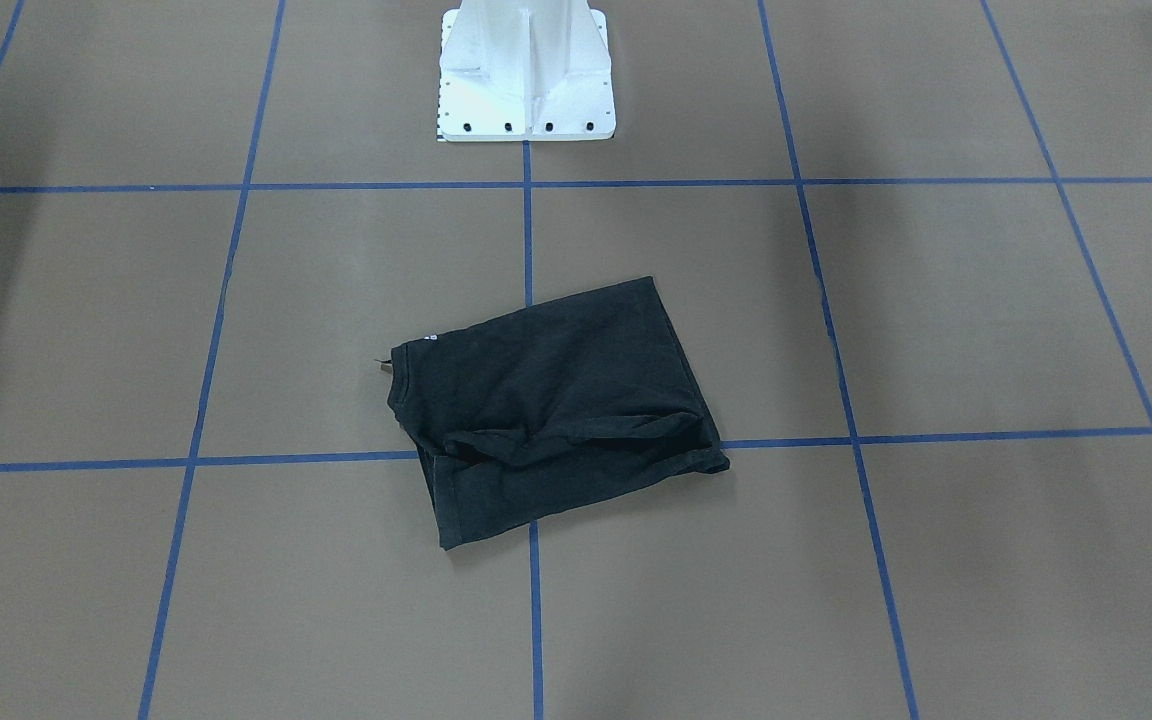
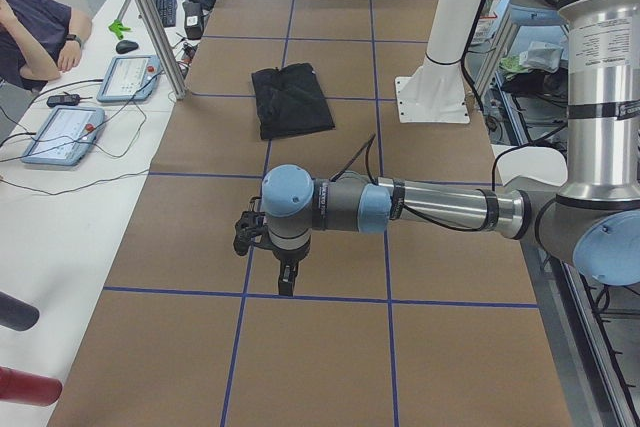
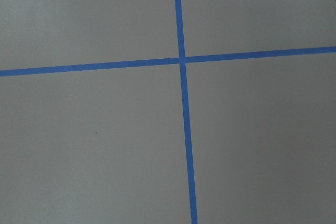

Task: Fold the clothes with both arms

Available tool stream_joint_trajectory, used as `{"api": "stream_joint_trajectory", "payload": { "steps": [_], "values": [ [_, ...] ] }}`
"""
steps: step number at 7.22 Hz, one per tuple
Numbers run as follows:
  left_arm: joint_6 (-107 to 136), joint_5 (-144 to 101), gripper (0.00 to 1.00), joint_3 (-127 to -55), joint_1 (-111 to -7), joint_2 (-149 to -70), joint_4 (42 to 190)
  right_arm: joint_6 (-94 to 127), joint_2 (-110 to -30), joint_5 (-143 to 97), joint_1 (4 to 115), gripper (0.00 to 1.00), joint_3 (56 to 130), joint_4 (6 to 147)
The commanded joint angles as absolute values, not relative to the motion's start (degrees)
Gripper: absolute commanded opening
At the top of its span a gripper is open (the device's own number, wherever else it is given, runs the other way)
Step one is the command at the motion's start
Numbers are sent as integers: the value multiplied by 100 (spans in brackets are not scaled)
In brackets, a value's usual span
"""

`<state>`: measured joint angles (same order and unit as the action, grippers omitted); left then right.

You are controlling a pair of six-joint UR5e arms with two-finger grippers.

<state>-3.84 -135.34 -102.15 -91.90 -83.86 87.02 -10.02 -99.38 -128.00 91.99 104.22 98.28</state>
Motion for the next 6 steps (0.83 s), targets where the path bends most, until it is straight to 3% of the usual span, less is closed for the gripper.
{"api": "stream_joint_trajectory", "payload": {
  "steps": [1,6],
  "values": [
    [-378,-13526,100,-10222,-9193,-8385,8701,-976,-9993,-12788,9220,100,10503,9835],
    [-360,-13570,100,-10222,-9185,-8376,8692,-967,-10107,-13025,9211,100,10503,9826]
  ]
}}
